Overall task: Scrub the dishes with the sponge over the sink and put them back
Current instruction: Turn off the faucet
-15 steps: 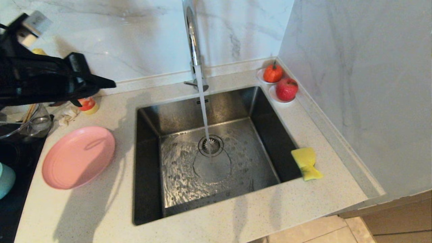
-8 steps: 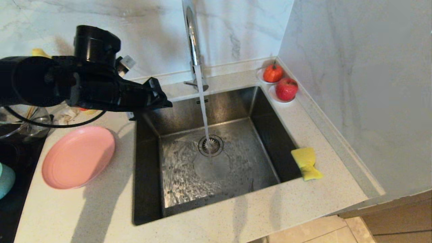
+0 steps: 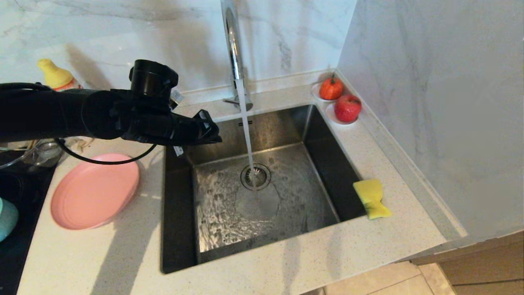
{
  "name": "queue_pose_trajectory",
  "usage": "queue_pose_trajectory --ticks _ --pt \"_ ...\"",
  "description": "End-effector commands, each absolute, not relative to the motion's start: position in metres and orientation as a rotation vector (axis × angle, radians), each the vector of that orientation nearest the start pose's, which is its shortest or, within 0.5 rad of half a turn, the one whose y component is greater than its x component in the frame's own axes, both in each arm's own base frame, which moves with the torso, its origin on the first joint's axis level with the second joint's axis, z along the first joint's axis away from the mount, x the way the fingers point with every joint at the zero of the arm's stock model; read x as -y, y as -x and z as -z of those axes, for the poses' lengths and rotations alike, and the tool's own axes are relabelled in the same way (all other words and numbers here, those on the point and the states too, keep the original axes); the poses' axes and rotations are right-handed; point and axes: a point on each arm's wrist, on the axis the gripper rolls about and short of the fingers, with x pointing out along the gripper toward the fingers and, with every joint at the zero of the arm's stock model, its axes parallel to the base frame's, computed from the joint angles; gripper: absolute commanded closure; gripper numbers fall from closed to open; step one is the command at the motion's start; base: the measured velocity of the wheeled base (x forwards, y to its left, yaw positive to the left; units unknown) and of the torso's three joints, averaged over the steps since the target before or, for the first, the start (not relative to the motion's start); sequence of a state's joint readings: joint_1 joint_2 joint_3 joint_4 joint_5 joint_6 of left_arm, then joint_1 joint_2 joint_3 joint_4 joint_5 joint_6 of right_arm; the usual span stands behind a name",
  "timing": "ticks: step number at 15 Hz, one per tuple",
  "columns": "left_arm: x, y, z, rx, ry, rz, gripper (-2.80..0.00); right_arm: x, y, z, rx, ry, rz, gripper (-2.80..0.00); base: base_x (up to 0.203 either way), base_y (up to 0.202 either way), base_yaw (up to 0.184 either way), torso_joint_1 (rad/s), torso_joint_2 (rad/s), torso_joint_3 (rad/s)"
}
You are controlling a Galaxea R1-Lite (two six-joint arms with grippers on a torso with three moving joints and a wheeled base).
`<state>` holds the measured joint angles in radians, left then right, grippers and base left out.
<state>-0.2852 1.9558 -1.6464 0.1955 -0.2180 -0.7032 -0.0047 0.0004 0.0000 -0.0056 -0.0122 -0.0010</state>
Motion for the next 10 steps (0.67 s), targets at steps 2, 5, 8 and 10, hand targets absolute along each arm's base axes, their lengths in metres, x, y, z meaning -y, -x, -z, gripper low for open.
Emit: queue_pose_trajectory --ticks 2,5,8,10 --pt "0.1167 -0.3873 -0.2475 -0.608 0.764 0.287 0.0 0.0002 0.0227 -0.0761 0.005 0.002 0.017 0.0 0.0 0.0 0.0 0.0 0.0 0.0" --pt "0.1166 -0.388 -0.2497 -0.606 0.796 0.323 0.0 0.0002 0.0226 -0.0762 0.004 0.002 0.017 0.0 0.0 0.0 0.0 0.0 0.0 0.0" --pt "0.1161 -0.3884 -0.2503 -0.625 0.803 0.379 0.0 0.0002 0.0227 -0.0761 0.005 0.002 0.017 0.0 0.0 0.0 0.0 0.0 0.0 0.0" --pt "0.1161 -0.3904 -0.2522 -0.607 0.805 0.395 0.0 0.0002 0.0226 -0.0762 0.003 0.002 0.017 0.0 0.0 0.0 0.0 0.0 0.0 0.0"
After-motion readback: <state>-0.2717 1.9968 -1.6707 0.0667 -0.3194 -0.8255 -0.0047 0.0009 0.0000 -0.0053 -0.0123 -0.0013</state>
